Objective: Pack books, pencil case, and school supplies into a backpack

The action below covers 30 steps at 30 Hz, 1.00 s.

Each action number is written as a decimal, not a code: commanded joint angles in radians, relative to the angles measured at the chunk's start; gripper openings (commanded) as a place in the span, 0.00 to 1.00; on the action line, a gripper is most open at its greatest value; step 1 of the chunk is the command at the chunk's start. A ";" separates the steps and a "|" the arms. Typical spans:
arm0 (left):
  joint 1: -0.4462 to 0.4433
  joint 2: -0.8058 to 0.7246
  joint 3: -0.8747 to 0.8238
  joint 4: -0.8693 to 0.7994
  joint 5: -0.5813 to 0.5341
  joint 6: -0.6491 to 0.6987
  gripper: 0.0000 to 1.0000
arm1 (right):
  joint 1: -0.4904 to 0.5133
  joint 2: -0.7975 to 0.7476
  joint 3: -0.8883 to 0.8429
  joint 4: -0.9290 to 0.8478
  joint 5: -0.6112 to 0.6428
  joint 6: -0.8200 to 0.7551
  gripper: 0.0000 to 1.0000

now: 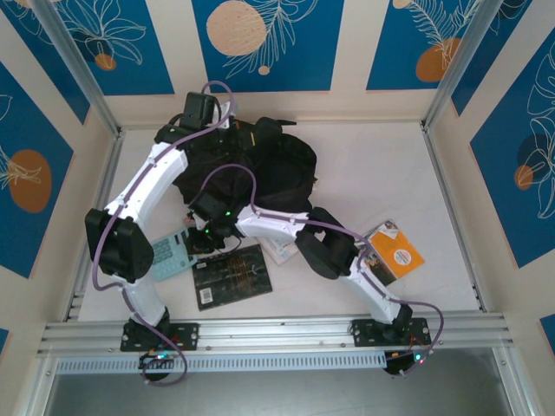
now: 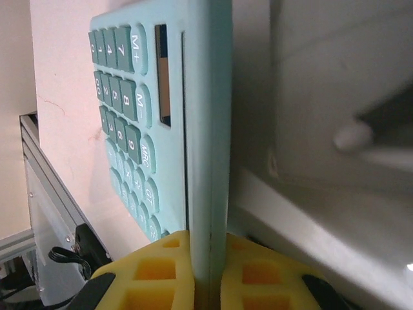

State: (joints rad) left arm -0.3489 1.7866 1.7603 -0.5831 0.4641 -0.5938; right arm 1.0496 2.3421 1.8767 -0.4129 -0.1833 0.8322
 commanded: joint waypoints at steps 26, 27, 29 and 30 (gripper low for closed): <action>0.001 -0.085 -0.047 0.005 -0.048 0.039 0.00 | -0.261 -1.273 -1.126 0.132 0.115 -0.041 0.00; -0.002 -0.081 -0.047 0.007 -0.052 0.038 0.00 | -0.291 -1.312 -1.138 0.123 0.074 -0.050 0.00; -0.002 -0.073 -0.045 0.009 -0.042 0.028 0.00 | -0.348 -1.370 -1.126 0.090 -0.013 -0.075 0.00; -0.003 -0.072 -0.044 0.008 -0.038 0.027 0.00 | -0.376 -1.387 -1.103 0.064 -0.066 -0.094 0.00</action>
State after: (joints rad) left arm -0.3454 1.7420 1.7214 -0.5827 0.4255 -0.5808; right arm 0.7197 1.0134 0.7441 -0.3515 -0.0837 0.7879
